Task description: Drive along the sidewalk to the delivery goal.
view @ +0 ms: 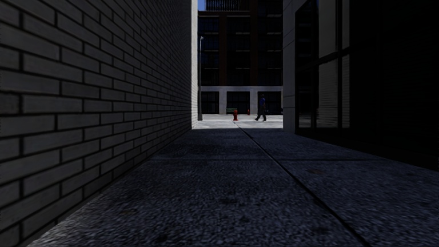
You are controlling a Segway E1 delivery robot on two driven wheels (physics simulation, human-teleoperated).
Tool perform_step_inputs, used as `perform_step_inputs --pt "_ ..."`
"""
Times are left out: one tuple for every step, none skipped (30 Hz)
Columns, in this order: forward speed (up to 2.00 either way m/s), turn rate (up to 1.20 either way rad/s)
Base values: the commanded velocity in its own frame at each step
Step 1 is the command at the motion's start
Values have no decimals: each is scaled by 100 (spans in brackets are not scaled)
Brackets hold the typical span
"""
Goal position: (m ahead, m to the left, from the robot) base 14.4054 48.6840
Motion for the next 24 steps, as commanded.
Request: perform_step_inputs --pt "191 0" --pt "191 0" --pt "191 0" --pt "191 0" --pt "191 0" --pt "191 0" --pt "191 -20" --pt "191 -20" --pt "191 -48" --pt "191 -73" --pt "191 -82" --pt "191 -37" --pt "191 0" --pt "191 0" --pt "191 0" --pt "191 0" --pt "191 0" --pt "191 0" --pt "191 0" --pt "191 0" --pt "191 0" --pt "191 0" --pt "191 0" --pt "191 0"
